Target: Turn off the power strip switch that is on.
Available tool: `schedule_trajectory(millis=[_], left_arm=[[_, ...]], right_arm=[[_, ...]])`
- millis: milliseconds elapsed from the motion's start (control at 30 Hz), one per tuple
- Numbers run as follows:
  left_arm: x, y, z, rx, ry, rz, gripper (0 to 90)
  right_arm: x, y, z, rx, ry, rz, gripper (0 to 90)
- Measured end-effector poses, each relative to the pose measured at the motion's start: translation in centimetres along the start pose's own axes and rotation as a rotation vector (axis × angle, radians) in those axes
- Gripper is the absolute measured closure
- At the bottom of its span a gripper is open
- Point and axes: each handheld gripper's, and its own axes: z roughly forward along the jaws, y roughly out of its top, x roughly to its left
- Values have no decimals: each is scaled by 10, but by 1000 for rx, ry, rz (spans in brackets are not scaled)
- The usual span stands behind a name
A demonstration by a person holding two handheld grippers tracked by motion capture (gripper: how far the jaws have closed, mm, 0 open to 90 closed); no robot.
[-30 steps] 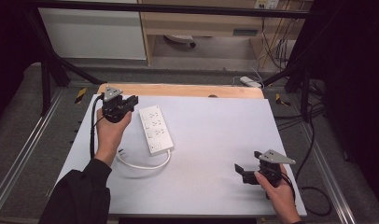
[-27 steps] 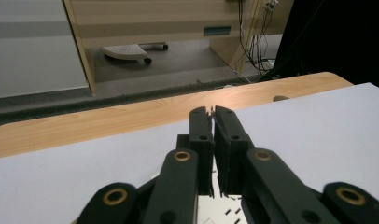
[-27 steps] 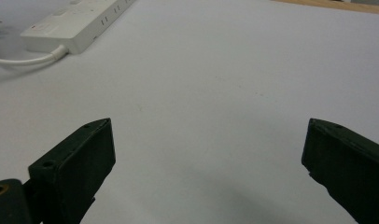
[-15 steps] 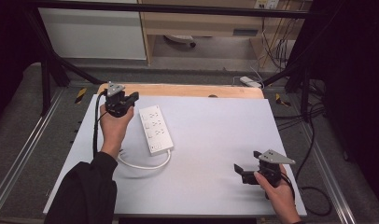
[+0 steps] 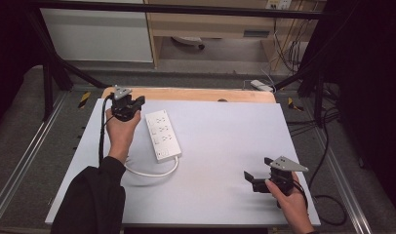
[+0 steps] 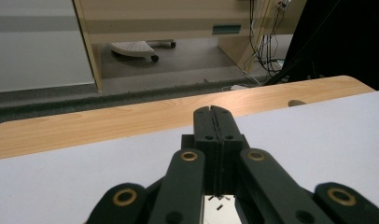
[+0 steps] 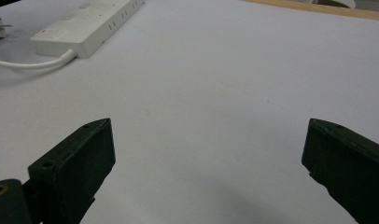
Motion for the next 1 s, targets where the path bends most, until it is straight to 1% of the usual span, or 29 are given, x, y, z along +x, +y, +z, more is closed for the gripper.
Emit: schedule_trajectory(millis=[367,1000], left_arm=[[-1,-8,15,38,3,7,900],[6,-19,35,69,37,-13,900]], right_arm=[[-1,0,0,-2,1,2,31],[-1,1,-1,1,2,-8,31]])
